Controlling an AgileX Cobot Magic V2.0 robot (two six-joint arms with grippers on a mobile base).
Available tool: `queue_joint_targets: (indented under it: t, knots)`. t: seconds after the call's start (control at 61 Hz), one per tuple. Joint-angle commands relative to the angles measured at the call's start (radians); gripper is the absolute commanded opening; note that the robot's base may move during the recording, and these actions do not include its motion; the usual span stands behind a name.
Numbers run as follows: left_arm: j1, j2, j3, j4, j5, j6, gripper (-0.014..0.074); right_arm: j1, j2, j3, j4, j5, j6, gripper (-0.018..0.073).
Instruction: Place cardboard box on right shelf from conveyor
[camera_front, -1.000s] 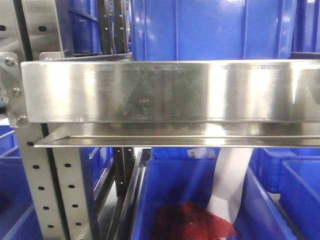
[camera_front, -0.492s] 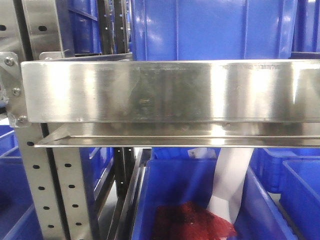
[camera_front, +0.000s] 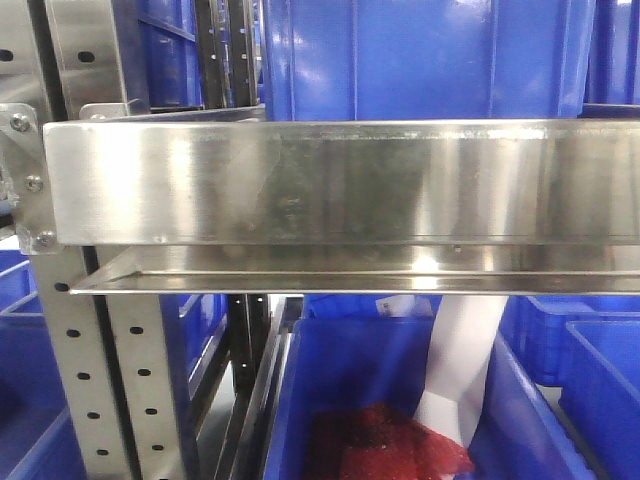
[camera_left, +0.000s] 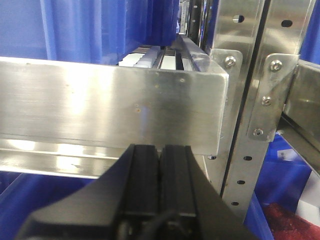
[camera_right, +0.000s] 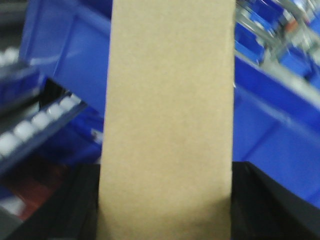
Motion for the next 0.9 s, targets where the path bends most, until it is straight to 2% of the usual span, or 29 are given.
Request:
queue_joint_targets:
  t: [0.0,0.115,0.18,0.295,0.59,0.885]
  knots:
    - [-0.003,-0.015,0.008,-0.006,-0.087,0.000,-0.0116,0.065,0.093,-0.074,0.003,-0.116,-0.212,0.0235]
    - [-0.003,-0.015,0.008,-0.006,-0.087,0.000,-0.0116,0.169,0.185,-0.090,0.003,-0.129,-0.459,0.0235]
    - [-0.003,-0.015,0.008,-0.006,-0.087,0.000,-0.0116,0.203,0.236,-0.090,0.003,-0.138,-0.578,0.0235]
    - [-0.003,-0.015,0.008,-0.006,-0.087,0.000,-0.0116,0.221,0.318,-0.090,0.003,-0.180,-0.687,0.0235]
    - [-0.003,-0.015,0.008,-0.006,-0.087,0.000,-0.0116,0.205,0.520,-0.090,0.002,-0.301,-0.718,0.0235]
    - [-0.003,-0.015,0.008,-0.006,-0.087,0.000,-0.0116,0.198,0.593,-0.090,-0.033,-0.307,-0.718,0.0235]
